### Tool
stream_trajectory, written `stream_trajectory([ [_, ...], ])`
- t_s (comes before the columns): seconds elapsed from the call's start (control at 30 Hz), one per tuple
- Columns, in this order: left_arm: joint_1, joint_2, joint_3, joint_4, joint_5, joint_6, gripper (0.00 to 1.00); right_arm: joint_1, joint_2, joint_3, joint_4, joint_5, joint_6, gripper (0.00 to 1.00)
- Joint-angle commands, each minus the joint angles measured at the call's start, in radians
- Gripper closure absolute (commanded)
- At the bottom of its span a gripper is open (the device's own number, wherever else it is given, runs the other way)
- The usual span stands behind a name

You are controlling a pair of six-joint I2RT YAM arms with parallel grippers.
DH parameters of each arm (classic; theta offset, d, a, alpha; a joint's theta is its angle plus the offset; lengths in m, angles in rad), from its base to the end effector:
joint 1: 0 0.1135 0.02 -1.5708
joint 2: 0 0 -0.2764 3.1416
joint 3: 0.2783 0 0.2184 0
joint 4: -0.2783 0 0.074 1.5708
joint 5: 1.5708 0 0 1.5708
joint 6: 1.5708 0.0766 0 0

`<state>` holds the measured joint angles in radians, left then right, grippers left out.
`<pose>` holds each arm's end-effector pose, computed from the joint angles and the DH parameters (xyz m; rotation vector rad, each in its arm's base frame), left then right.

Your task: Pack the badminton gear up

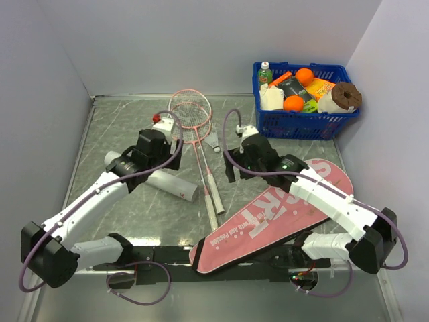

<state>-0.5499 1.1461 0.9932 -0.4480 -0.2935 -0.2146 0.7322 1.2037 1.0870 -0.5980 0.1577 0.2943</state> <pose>0.2199 -0.1088 0.3094 0.1927 2.1367 -0.1271 0.1935 0.1578 0.3085 -0.4184 2.2621 0.3568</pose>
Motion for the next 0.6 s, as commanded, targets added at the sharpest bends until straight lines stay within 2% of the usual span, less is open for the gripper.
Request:
stream_trajectory([
  [0.0, -0.059, 0.017, 0.030, -0.041, -0.061, 0.199, 0.04, 0.058, 0.008, 0.002, -0.006, -0.043, -0.032, 0.00],
  [0.07, -0.097, 0.017, -0.002, -0.041, -0.020, 0.329, 0.04, 0.073, -0.015, -0.035, -0.002, -0.078, -0.012, 0.00],
  [0.2, -0.143, 0.024, -0.039, -0.028, -0.021, 0.452, 0.04, 0.107, -0.073, -0.108, 0.021, -0.136, 0.025, 0.00],
  [0.27, -0.160, 0.023, -0.059, -0.037, 0.039, 0.519, 0.04, 0.119, -0.114, -0.151, 0.018, -0.135, 0.032, 0.00],
  [0.33, -0.165, 0.017, -0.076, -0.052, 0.115, 0.553, 0.04, 0.128, -0.159, -0.186, 0.007, -0.145, 0.040, 0.00],
  [0.43, -0.165, 0.006, -0.093, -0.078, 0.126, 0.601, 0.04, 0.142, -0.222, -0.226, -0.016, -0.153, 0.046, 0.00],
  [0.57, -0.168, -0.039, -0.139, -0.084, 0.218, 0.670, 0.04, 0.147, -0.315, -0.268, -0.043, -0.153, 0.051, 0.00],
])
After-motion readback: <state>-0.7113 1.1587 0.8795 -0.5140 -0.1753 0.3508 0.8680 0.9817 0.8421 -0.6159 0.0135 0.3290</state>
